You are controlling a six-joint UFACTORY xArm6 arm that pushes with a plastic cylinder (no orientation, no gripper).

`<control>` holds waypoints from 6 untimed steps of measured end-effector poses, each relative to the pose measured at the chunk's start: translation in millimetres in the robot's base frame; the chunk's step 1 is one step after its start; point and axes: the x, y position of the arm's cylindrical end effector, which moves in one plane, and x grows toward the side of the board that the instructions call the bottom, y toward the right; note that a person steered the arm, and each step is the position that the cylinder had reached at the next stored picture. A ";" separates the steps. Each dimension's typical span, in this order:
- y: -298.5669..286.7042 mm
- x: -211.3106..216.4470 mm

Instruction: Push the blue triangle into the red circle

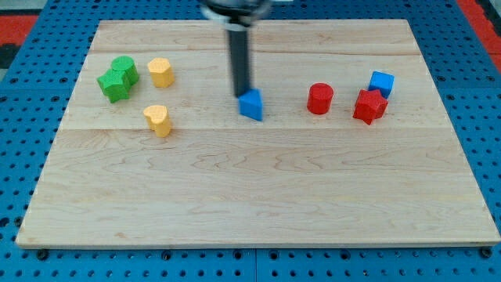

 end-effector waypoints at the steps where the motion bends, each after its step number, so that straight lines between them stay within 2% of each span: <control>1: -26.1 1.8; 2: -47.5 26.4; 3: 15.3 47.5; 4: 51.1 48.7; 5: -45.6 100.4; 6: -181.1 117.8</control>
